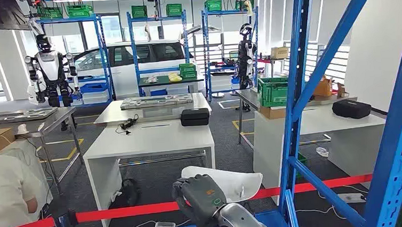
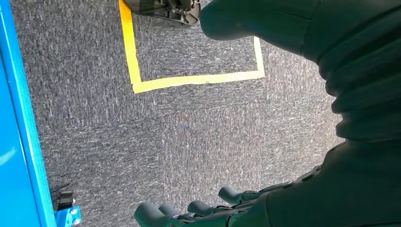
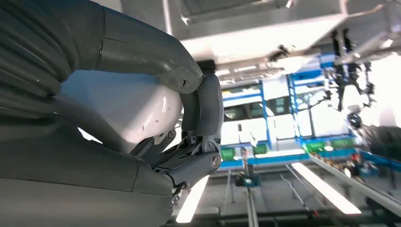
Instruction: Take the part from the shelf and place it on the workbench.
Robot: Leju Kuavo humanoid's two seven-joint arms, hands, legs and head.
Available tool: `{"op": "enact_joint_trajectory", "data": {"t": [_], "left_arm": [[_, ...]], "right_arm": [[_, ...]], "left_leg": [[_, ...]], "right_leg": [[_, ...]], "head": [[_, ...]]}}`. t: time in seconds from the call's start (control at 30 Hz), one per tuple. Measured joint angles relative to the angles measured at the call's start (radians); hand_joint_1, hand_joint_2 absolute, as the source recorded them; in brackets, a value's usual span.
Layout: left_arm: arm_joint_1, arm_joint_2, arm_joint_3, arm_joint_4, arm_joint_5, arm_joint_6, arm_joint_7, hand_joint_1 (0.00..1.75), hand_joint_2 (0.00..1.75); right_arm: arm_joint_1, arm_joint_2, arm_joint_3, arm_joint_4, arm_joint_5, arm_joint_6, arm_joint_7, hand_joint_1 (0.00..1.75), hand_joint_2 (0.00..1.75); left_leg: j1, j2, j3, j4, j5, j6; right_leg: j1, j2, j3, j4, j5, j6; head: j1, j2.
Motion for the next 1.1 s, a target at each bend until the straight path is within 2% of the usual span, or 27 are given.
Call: {"op": "enact_joint_trajectory", "data": {"t": [0.27,0.53,1.1], "left_arm": [[-0.004,0.0,0.002,0.0,-0.009,0.02,0.02,0.0,1.75],[-0.006,0.0,0.013,0.0,0.001,0.022,0.025,0.0,1.75],[-0.006,0.001,0.052,0.0,0.03,0.036,0.025,0.0,1.75]], "right_arm": [[-0.005,0.026,0.039,-0.109,0.031,0.013,0.014,1.75,1.75],[0.016,0.019,0.066,-0.208,0.043,0.006,0.026,1.75,1.75],[0.044,0.005,0.09,-0.293,0.058,-0.009,0.039,1.75,1.75]], "left_leg": [[0.0,0.0,0.0,0.0,0.0,0.0],[0.0,0.0,0.0,0.0,0.0,0.0],[0.0,0.0,0.0,-0.001,0.0,0.0]], "right_leg": [[0.0,0.0,0.0,0.0,0.0,-0.001],[0.0,0.0,-0.001,0.0,0.0,-0.001],[0.0,0.0,-0.001,0.0,-0.001,-0.001]], "head": [[0.0,0.0],[0.0,0.0],[0.0,0.0]]}}
